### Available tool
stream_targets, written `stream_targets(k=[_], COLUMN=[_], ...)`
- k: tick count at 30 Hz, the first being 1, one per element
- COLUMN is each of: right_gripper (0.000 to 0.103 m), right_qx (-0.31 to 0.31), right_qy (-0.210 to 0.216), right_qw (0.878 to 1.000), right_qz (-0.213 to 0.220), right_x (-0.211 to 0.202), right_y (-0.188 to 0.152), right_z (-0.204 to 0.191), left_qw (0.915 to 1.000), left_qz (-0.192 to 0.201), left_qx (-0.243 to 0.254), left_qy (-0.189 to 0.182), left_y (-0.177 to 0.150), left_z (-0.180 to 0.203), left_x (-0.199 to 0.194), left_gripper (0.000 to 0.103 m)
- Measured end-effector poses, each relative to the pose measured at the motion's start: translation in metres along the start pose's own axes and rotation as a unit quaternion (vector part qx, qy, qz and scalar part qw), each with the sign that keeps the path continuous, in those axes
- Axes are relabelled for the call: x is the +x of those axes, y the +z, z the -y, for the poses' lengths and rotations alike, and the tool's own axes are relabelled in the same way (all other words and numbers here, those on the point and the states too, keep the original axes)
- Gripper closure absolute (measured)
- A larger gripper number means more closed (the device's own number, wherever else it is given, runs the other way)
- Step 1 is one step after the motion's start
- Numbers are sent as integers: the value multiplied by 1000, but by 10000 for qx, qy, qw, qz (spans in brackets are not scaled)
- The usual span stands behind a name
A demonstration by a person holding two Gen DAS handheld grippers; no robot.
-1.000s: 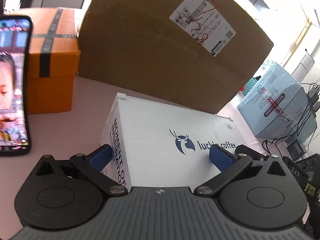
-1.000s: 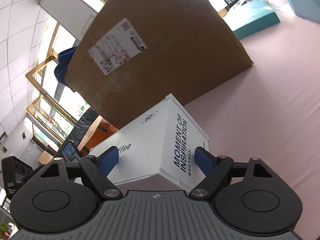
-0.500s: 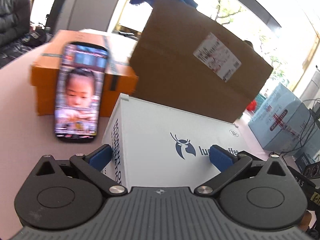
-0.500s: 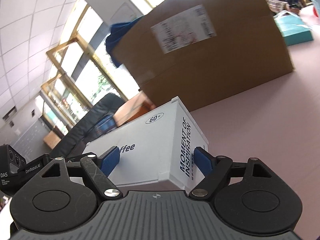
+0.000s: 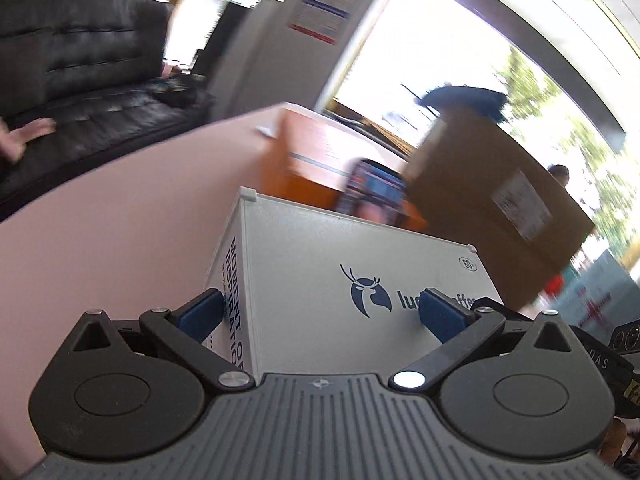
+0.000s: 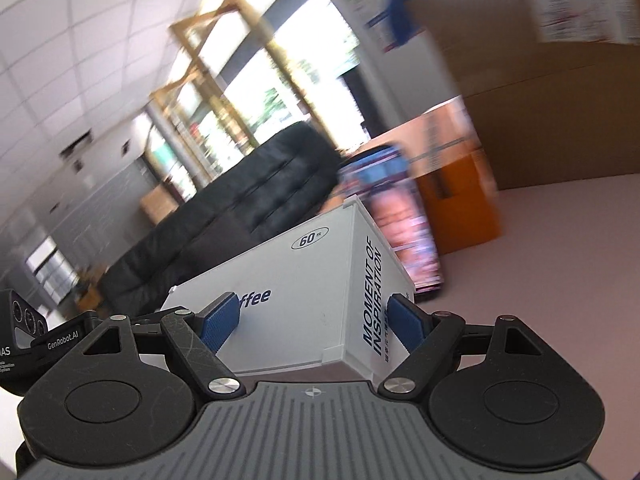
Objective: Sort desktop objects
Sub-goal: 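Lift the white box with both grippers and carry it beside the orange box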
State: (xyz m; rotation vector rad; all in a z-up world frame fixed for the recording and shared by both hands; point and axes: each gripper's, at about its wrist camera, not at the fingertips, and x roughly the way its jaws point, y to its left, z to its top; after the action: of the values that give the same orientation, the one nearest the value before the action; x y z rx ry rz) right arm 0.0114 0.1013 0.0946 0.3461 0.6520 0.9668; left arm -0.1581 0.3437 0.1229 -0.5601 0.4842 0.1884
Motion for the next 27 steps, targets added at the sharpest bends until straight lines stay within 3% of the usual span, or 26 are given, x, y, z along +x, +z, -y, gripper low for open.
stream_targets(k=[10,16,19,24,27], right_gripper=[23,24,24,23,17], right_qx=[-244,-172,-342,-687,-1192], right_qy=[629,531,542,448,167], right_qw=[9950,9935,9937,9941,9927], right_qz=[-742,-994,-917,-711,43], right_x=[96,126,124,121,102], right_y=[-20,-35,-43,-46,-50], right_z=[-67,-78,-83,-90,-100], left_qw=[9936,9900,9903,9918,9840], left_qz=[266,152,182,217,593], left_qx=[-633,-632,-763,-482,151], left_qy=[891,1254,1147,1165,1673], left_y=[8,9,5,8,6], left_z=[-95,-117,-127,-121,-99], left_x=[-38,-28,-24,-25,-34], left_gripper=[0,0,0,1,3])
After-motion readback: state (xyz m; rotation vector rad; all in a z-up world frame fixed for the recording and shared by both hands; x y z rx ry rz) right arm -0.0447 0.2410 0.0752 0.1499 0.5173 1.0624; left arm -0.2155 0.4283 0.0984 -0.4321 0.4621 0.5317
